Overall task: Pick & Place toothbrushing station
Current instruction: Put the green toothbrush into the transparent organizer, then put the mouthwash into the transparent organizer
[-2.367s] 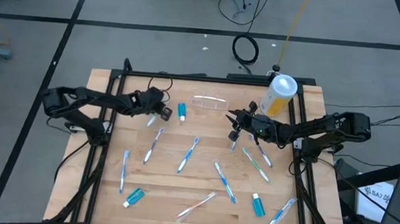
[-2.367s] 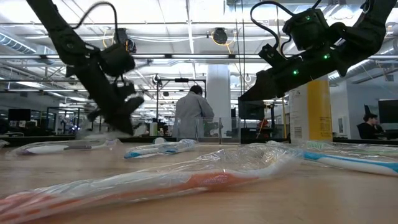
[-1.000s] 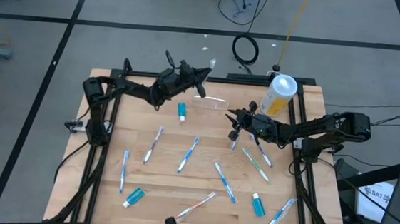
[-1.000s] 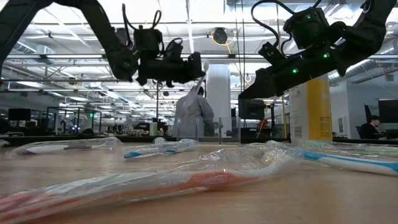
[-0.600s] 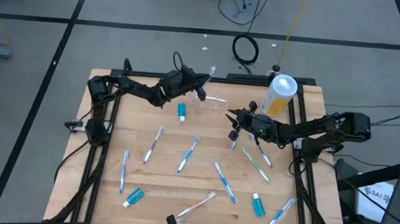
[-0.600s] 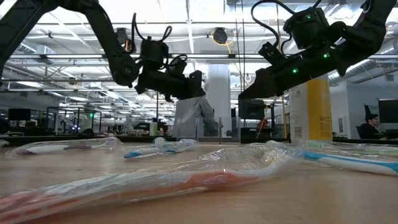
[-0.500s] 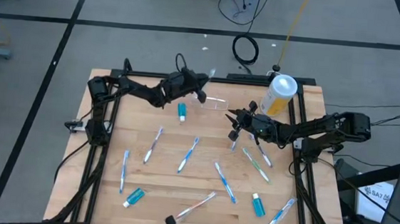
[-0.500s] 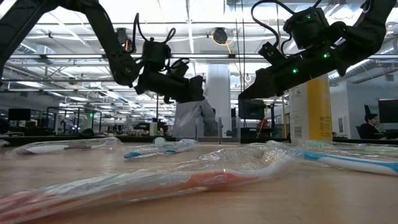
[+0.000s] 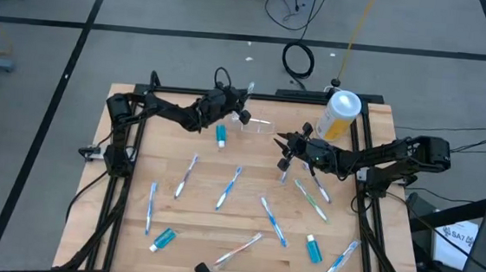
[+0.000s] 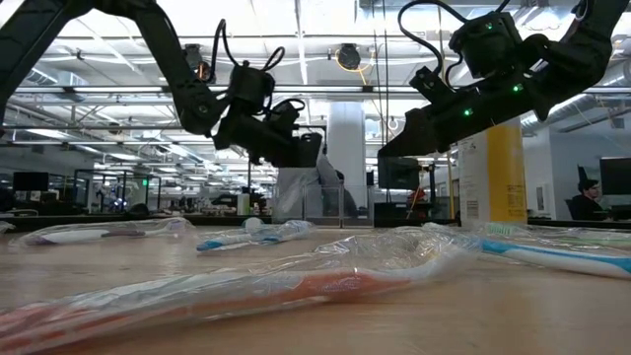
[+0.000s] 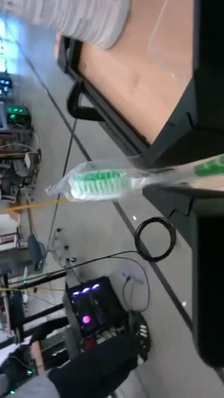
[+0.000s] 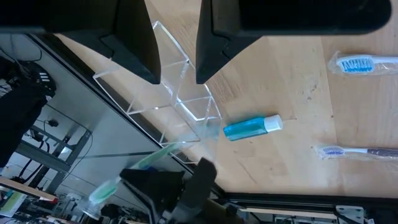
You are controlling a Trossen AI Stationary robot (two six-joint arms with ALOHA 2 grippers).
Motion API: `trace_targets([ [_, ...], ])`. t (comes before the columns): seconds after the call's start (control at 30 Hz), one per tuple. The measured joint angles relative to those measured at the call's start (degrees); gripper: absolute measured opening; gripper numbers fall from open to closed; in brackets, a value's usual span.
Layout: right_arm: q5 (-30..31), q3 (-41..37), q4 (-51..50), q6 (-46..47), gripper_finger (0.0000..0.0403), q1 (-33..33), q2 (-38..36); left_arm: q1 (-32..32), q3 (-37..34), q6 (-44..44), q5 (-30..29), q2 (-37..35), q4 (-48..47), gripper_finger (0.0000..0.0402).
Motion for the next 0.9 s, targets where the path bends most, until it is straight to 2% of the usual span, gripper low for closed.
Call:
trace_targets([
  [0.17, 0.02, 0.0, -0.01, -1.01, 0.0094, -0.02, 0.0, -2.63, 0.0, 6.33, -3.65, 0.0, -0.69, 0.0106],
  [0.3, 0.02, 0.0, 0.0, -1.51, 0.0093, -0.02, 0.01, -5.06, 0.0, 9.24, -13.12, -0.24, -1.8, 0.013],
  [0.37, 0.02, 0.0, -0.02, -1.51, 0.0093, -0.01, 0.01, -6.09, -0.04, 9.31, -17.28, -1.33, -5.98, 0.014],
  [0.53, 0.09, 0.0, -0.01, -1.51, 0.0093, -0.03, 0.01, -8.16, -0.04, 5.89, -23.26, -7.31, -21.41, 0.0157],
  [0.73, 0.08, 0.0, 0.0, -1.51, 0.0093, -0.04, 0.0, -10.41, -0.07, -2.81, -22.33, -19.27, -40.13, 0.0159],
  [0.9, 0.07, 0.0, 0.0, -1.51, 0.0093, -0.04, 0.0, -13.05, -0.07, -7.63, -18.02, -30.0, -56.71, 0.0159],
])
